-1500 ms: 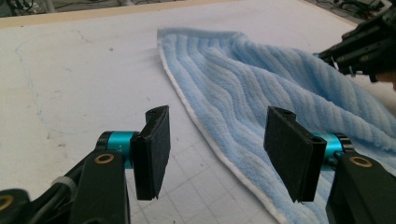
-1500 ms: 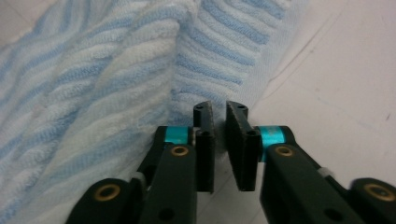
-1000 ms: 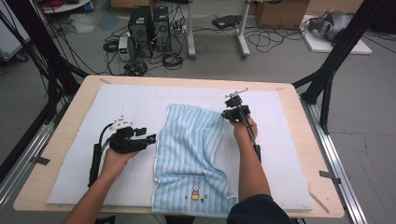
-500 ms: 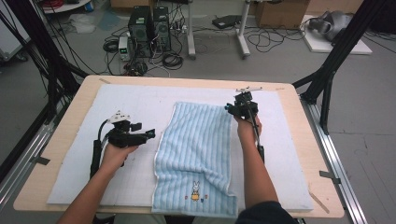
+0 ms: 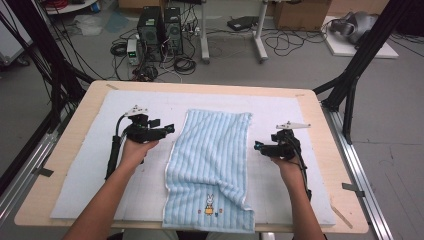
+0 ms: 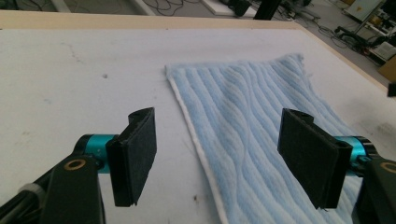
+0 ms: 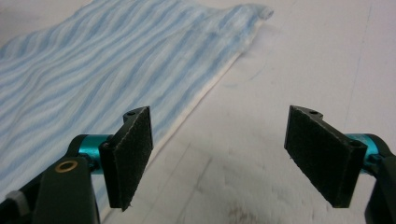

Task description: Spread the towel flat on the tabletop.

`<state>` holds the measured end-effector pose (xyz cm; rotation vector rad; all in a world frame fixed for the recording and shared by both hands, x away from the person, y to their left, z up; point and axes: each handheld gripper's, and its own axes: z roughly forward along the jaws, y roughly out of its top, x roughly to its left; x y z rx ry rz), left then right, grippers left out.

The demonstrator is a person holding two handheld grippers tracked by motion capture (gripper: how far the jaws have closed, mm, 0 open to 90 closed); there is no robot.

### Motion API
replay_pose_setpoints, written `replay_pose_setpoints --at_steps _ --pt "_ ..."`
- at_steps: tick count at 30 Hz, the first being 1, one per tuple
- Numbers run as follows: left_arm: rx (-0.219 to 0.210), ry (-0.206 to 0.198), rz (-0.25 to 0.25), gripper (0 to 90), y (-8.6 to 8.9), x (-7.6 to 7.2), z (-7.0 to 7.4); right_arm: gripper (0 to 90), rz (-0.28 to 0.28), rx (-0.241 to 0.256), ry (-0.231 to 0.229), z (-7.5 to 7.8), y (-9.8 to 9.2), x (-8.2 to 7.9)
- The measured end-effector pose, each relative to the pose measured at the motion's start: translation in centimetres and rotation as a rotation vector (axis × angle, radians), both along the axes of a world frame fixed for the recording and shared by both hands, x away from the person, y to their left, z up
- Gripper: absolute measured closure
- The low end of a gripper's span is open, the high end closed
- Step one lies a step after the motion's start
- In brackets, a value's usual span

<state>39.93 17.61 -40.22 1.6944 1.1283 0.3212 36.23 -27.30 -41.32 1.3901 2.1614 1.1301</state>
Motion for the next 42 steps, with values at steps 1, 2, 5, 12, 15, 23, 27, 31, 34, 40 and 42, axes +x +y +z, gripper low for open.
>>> replay_pose_setpoints --at_steps 1,2,5,12,15,23,27,31,34,40,42 --pt "0.015 -0.001 -0.002 28.6 -0.2 0.4 0.1 23.0 0.013 0.001 -0.003 -0.1 -0.1 -0.6" --pt "0.024 -0.008 -0.005 28.7 -0.6 0.9 0.3 23.0 0.024 0.005 -0.004 -0.1 -0.1 -1.0" --pt "0.049 0.013 -0.009 28.9 -1.6 2.8 0.4 23.0 0.057 -0.006 -0.021 -0.2 0.0 -2.2" --pt "0.108 0.022 0.012 32.5 -3.8 5.9 -1.0 19.9 0.065 0.038 -0.056 0.4 -0.9 -3.8" --pt "0.163 0.062 -0.004 33.8 -4.7 6.7 -2.5 17.3 0.040 0.048 -0.069 0.4 -1.0 -4.4" --pt "0.261 0.052 0.029 44.5 -5.8 7.4 -4.9 17.3 0.038 0.035 -0.055 -0.2 -0.9 -5.1" --pt "0.328 0.021 0.054 57.3 -6.2 7.3 -4.9 17.3 0.032 0.043 -0.060 -0.1 -0.6 -5.1" --pt "0.354 -0.012 -0.001 77.6 -6.7 7.0 -4.9 17.3 0.043 0.041 -0.057 -0.2 0.1 -4.9" --pt "0.349 -0.007 0.009 87.0 -6.9 6.9 -4.8 17.4 0.057 0.032 -0.047 -0.3 0.8 -4.6" --pt "0.352 0.017 0.093 87.6 -5.2 7.6 -4.7 17.4 0.068 0.021 -0.044 -0.4 1.8 -4.1" --pt "0.349 0.021 0.129 87.7 -4.5 7.8 -4.7 17.4 0.060 0.019 -0.033 -0.6 2.0 -3.9"
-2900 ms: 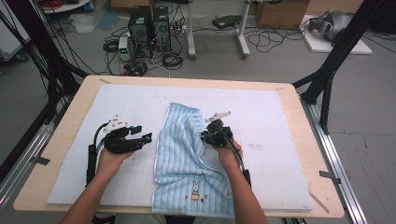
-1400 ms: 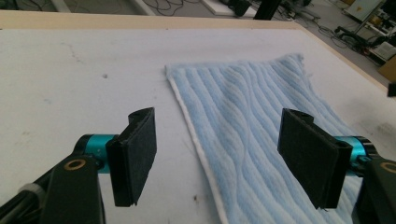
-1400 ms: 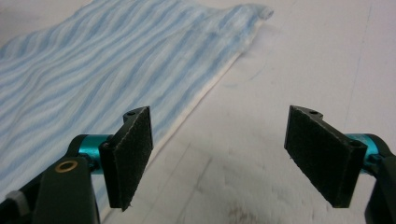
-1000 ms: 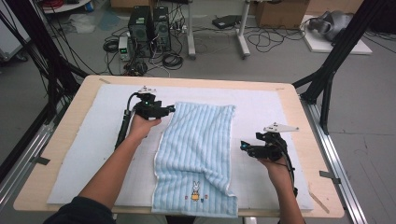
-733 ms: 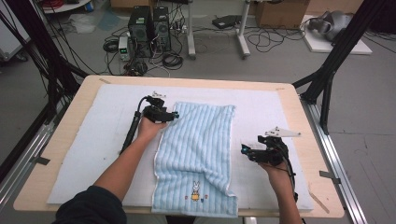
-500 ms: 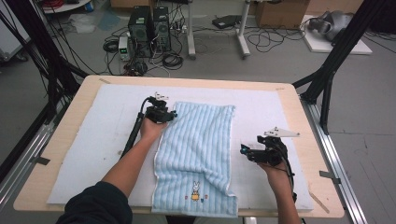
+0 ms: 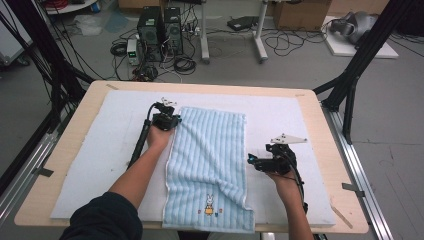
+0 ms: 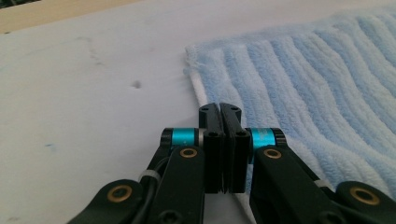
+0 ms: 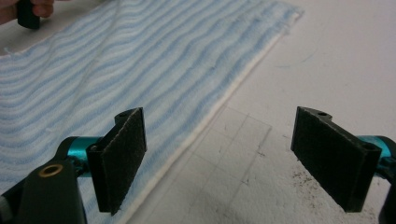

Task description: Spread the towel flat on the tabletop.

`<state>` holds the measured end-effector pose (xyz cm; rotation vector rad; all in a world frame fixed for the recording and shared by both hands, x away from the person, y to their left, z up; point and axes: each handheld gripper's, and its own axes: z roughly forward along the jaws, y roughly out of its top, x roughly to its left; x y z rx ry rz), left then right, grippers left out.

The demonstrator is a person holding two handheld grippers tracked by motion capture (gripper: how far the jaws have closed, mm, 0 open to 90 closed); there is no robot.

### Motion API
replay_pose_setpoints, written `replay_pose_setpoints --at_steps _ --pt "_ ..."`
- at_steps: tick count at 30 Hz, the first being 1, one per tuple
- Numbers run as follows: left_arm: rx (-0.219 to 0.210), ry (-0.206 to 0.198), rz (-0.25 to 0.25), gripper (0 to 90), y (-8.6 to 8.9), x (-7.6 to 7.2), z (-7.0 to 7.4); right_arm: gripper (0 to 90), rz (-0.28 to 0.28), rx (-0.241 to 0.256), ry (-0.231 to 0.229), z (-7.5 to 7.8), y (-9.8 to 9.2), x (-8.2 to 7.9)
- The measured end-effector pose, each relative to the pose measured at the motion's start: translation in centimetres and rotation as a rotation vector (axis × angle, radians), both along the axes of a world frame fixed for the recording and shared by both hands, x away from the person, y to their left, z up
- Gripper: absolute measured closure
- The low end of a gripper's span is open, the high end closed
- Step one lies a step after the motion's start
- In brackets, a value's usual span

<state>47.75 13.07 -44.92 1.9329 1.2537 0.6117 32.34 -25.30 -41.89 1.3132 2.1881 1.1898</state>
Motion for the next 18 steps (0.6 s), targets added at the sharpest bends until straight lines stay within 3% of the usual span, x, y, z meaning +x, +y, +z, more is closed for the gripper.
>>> replay_pose_setpoints --at_steps 2,5,7,10,15,18 --pt "0.006 -0.008 0.018 87.6 0.5 0.2 0.0 17.5 -0.011 -0.003 0.003 -0.2 0.2 0.3" --pt "-0.038 0.000 0.038 85.1 1.1 0.4 -0.2 17.8 -0.029 0.001 0.003 -0.3 0.5 0.7" --pt "-0.085 0.024 0.059 61.2 1.5 0.5 -0.2 18.8 -0.035 0.002 0.010 -0.5 0.8 1.1" --pt "-0.117 0.028 0.048 51.8 2.1 0.0 0.1 22.0 -0.048 -0.013 0.019 -0.8 1.1 2.1" --pt "-0.189 0.035 0.029 47.5 3.5 -1.5 0.7 38.9 -0.047 0.020 0.057 -1.5 2.3 4.3" --pt "-0.223 0.020 0.017 43.8 4.3 -2.4 1.2 48.2 -0.026 -0.018 0.070 -1.8 4.0 5.5"
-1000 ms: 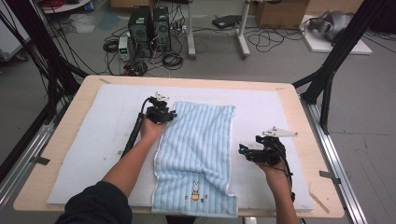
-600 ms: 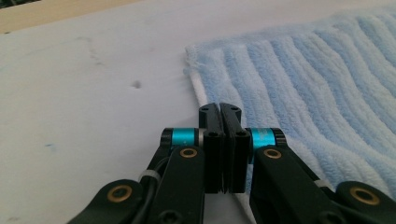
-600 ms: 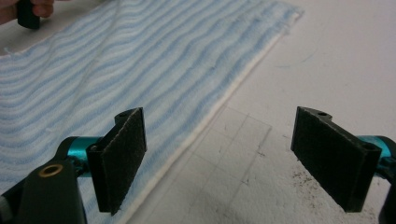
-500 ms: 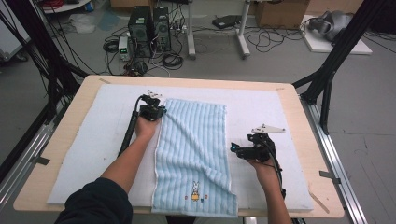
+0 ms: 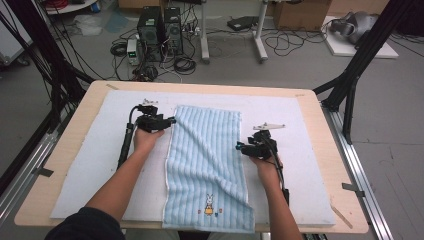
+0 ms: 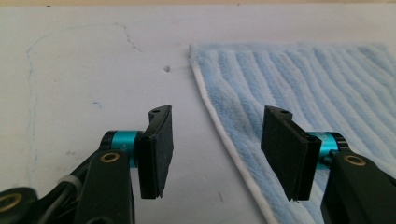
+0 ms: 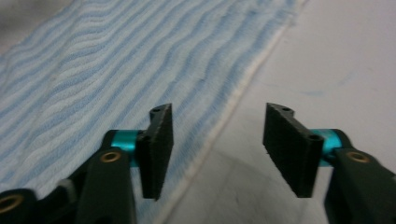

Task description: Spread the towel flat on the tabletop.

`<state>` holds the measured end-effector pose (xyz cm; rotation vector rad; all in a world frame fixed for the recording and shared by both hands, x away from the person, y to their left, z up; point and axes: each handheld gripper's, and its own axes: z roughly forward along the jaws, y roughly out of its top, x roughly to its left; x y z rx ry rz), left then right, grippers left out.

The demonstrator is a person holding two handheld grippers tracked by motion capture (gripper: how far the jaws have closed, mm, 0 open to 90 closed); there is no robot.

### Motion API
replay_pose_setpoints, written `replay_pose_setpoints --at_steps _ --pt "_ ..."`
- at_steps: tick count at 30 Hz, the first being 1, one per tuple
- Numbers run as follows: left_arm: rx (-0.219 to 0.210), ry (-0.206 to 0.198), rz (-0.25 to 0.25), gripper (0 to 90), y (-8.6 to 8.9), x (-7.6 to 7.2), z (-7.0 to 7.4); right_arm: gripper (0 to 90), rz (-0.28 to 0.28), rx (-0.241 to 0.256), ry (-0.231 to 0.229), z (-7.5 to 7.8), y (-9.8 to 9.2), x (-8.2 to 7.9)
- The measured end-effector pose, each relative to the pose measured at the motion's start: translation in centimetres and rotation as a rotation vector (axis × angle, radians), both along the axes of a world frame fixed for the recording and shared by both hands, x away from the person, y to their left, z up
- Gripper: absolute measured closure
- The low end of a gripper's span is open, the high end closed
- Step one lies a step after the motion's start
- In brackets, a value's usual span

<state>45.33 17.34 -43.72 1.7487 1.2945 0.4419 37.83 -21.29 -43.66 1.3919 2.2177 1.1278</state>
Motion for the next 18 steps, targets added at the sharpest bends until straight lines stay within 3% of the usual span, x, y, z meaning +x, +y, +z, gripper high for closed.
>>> replay_pose_setpoints --at_steps 5,8,9,10,11,12,13,15,18 --pt "0.002 0.036 -0.060 46.7 -0.1 -1.2 -0.3 63.2 -0.015 -0.107 0.033 -0.5 2.0 1.7" --pt "0.041 0.065 -0.125 55.5 -1.1 -1.7 -1.0 75.7 -0.026 -0.133 0.022 -0.4 2.4 2.1" --pt "0.080 0.058 -0.142 60.6 -1.5 -2.0 -1.2 81.7 -0.025 -0.138 0.015 -0.4 2.4 2.1" --pt "0.140 0.017 -0.132 64.0 -2.0 -2.4 -1.2 83.4 -0.025 -0.145 0.016 -0.5 2.5 2.2" --pt "0.172 -0.011 -0.143 73.0 -2.3 -2.7 -1.3 85.0 -0.022 -0.152 0.015 -0.4 2.6 2.2" --pt "0.164 -0.008 -0.148 83.2 -2.5 -2.7 -1.3 85.5 -0.017 -0.164 0.013 -0.4 2.7 2.4" --pt "0.174 -0.011 -0.139 86.2 -2.7 -2.7 -1.3 85.5 -0.018 -0.178 0.006 -0.3 2.8 2.5" --pt "0.178 -0.024 -0.126 87.4 -2.9 -2.6 -1.4 85.7 -0.034 -0.197 -0.010 -0.4 2.8 2.7" --pt "0.151 -0.014 -0.083 87.6 -2.7 -2.1 -1.4 85.7 -0.073 -0.189 -0.018 -0.5 2.4 3.5"
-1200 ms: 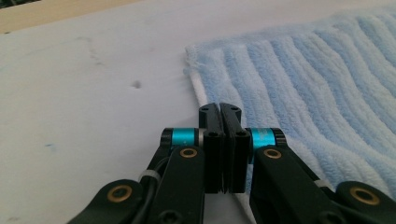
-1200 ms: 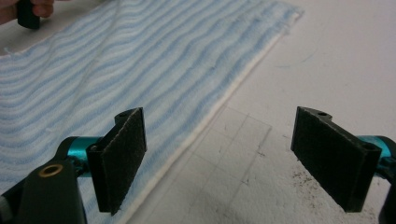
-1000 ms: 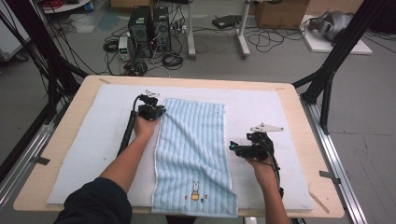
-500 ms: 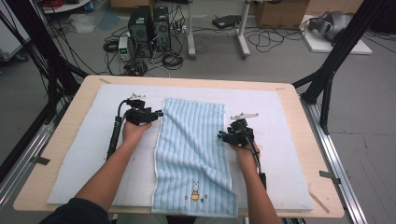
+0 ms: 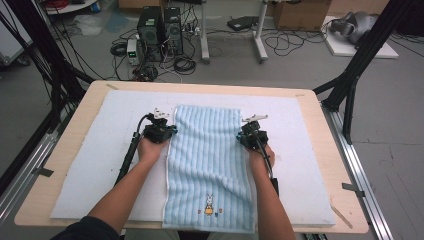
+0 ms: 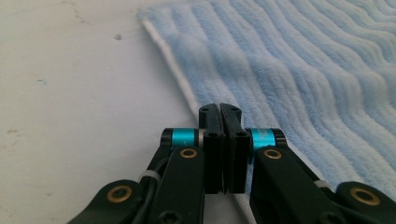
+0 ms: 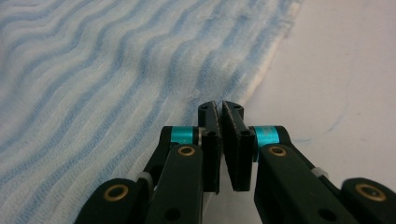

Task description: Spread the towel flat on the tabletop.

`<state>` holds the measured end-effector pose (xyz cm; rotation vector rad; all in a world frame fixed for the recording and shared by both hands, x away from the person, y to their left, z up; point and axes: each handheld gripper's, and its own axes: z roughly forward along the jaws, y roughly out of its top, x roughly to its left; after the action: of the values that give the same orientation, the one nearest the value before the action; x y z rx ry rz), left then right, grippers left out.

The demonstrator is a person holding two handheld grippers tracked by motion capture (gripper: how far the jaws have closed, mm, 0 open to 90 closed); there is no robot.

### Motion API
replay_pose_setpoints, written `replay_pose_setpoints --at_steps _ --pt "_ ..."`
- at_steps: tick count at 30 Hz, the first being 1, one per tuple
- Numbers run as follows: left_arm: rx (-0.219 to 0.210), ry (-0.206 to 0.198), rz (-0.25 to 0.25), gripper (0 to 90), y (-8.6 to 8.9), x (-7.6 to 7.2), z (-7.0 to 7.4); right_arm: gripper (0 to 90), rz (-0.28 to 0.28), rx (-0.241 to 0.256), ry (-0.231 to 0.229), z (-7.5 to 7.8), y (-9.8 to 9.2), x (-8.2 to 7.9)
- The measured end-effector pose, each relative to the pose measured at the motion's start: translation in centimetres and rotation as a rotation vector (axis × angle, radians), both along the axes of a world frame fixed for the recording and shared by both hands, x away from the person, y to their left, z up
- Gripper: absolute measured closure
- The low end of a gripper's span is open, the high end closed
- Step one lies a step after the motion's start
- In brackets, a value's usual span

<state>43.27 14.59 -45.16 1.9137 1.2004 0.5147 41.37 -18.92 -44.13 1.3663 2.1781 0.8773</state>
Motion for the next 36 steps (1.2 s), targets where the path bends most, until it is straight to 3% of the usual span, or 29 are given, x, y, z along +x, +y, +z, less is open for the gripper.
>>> replay_pose_setpoints --at_steps 3,8,12,13,15,16,20,25,29,31,33,36 --pt "-0.022 0.010 0.032 87.6 0.2 0.7 0.0 85.6 -0.015 0.018 -0.016 -0.2 -0.2 0.7" --pt "0.010 -0.014 0.042 87.7 -0.6 2.0 0.3 85.8 -0.057 0.007 -0.063 -0.3 -0.3 2.1" --pt "-0.026 0.009 0.053 87.0 -0.4 2.5 0.0 85.7 -0.101 0.031 -0.077 -0.6 -0.3 3.0" --pt "-0.031 0.004 0.062 83.8 -0.4 2.5 0.1 85.3 -0.105 0.040 -0.074 -0.6 -0.3 3.0" --pt "-0.038 0.033 0.086 58.3 0.1 2.5 0.2 78.9 -0.102 0.045 -0.066 -0.6 -0.3 2.9" --pt "-0.055 0.041 0.085 55.9 0.4 2.3 0.3 74.9 -0.097 0.045 -0.065 -0.5 -0.4 2.8" --pt "-0.075 0.018 0.060 49.0 1.3 1.0 0.8 62.3 -0.071 0.083 -0.103 0.9 -0.9 1.7" --pt "-0.121 0.005 0.007 48.5 2.0 -1.2 1.4 50.4 -0.033 0.094 -0.110 2.1 -1.9 -0.4" --pt "-0.132 0.020 -0.039 48.2 1.9 -2.9 1.4 49.5 -0.014 0.118 -0.106 2.3 -2.9 -2.6" --pt "-0.126 0.035 -0.054 48.4 1.7 -3.7 1.2 49.3 0.005 0.126 -0.065 2.4 -3.0 -3.4" --pt "-0.131 0.058 -0.080 49.4 1.3 -4.1 0.9 51.5 0.036 0.127 -0.083 2.4 -2.8 -4.5" --pt "-0.129 0.079 -0.101 52.2 0.6 -4.6 0.4 53.5 0.068 0.083 -0.054 2.0 -2.1 -5.2"
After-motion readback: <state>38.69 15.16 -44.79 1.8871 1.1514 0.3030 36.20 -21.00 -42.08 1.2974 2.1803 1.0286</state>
